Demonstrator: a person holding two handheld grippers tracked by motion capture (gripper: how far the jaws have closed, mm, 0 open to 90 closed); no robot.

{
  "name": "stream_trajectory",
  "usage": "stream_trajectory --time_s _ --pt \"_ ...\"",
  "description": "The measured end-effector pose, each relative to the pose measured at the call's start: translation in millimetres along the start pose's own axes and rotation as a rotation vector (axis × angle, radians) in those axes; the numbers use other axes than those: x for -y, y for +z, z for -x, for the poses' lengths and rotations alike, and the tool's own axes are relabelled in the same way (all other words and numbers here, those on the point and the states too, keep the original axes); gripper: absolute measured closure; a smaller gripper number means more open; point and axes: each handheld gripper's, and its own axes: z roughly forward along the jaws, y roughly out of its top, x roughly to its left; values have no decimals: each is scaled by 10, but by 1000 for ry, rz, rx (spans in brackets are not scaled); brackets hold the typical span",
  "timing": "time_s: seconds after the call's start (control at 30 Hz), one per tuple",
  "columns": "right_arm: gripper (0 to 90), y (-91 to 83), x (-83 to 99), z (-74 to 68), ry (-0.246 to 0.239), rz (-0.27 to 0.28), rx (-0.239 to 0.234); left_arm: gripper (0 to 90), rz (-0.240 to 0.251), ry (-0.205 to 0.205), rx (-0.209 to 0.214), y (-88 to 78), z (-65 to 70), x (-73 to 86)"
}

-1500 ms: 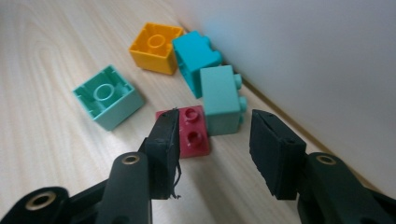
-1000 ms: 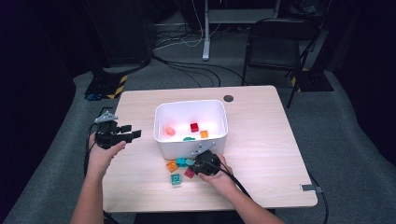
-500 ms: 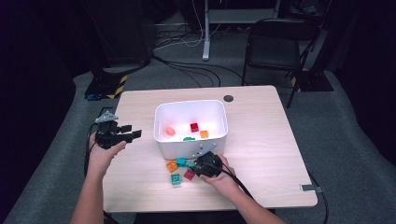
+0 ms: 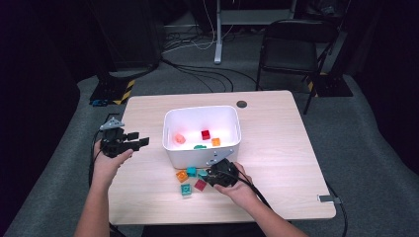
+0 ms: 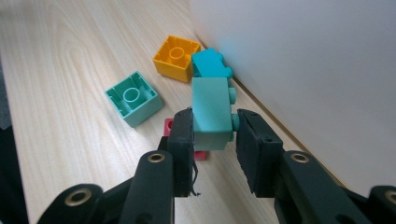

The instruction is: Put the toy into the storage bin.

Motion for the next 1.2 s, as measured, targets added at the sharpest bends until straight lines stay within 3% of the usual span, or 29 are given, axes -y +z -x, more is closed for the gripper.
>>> stream_trajectory --time_s 0.5,0.87,1.2 --pt "672 -265 -129 -36 -12 10 -33 421 -8 4 1 -1 -7 0" --pt "672 -577 -272 -36 -40 26 -59 421 -10 4 1 0 -2 -2" --pt "672 -844 -437 -1 -34 49 -72 421 -9 1 0 1 -6 0"
